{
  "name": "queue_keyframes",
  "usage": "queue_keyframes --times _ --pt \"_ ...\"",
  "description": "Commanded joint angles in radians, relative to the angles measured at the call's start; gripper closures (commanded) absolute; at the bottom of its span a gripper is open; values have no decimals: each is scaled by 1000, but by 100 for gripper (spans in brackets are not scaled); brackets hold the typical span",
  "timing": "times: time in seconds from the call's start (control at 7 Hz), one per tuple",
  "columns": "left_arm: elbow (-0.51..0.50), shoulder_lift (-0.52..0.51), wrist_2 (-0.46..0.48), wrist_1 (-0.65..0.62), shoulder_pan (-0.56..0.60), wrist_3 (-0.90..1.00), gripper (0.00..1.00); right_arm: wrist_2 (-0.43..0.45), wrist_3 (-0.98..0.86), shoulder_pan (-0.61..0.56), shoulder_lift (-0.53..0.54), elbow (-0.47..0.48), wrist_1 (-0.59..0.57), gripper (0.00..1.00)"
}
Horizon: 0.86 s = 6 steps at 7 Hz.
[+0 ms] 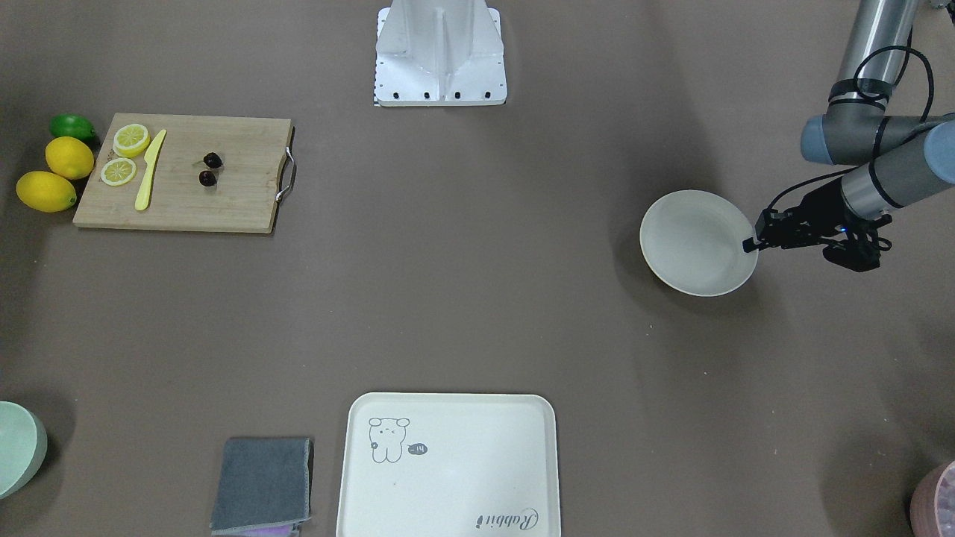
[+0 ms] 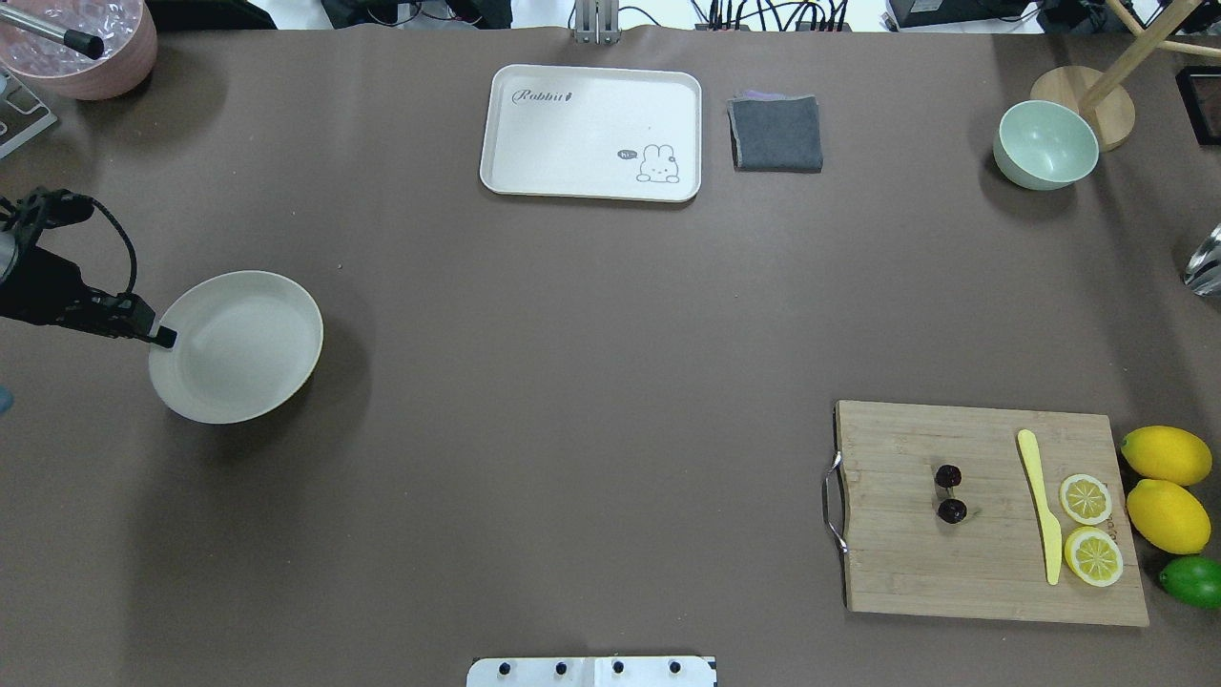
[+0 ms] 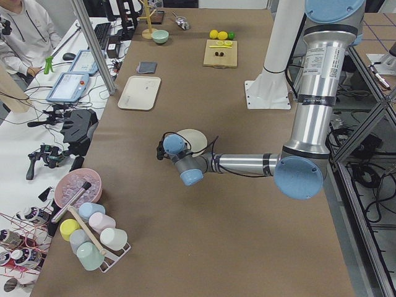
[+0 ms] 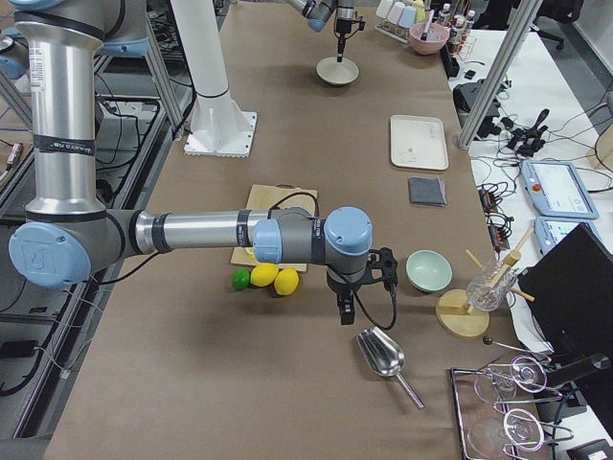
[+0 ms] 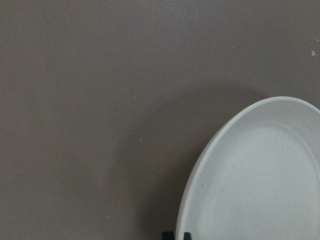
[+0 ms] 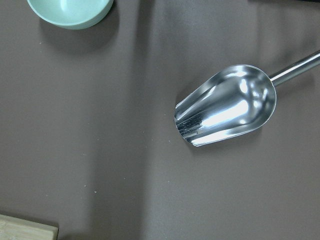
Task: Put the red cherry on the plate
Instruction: 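Push the white plate with the left gripper toward the table center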
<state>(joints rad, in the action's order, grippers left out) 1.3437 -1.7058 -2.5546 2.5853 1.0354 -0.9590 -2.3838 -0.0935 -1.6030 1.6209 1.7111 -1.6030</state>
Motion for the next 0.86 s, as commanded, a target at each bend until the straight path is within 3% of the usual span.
queue_keyframes --times 0.0,0.43,0.71 --pt "3 -116 -71 -23 17 -181 100 -2 0 0 0 1 0 0" --pt "55 -259 -38 -43 -26 -424 100 -3 2 0 -1 1 0 0" --pt "151 -325 130 -243 -160 -445 100 -3 2 0 -1 1 0 0"
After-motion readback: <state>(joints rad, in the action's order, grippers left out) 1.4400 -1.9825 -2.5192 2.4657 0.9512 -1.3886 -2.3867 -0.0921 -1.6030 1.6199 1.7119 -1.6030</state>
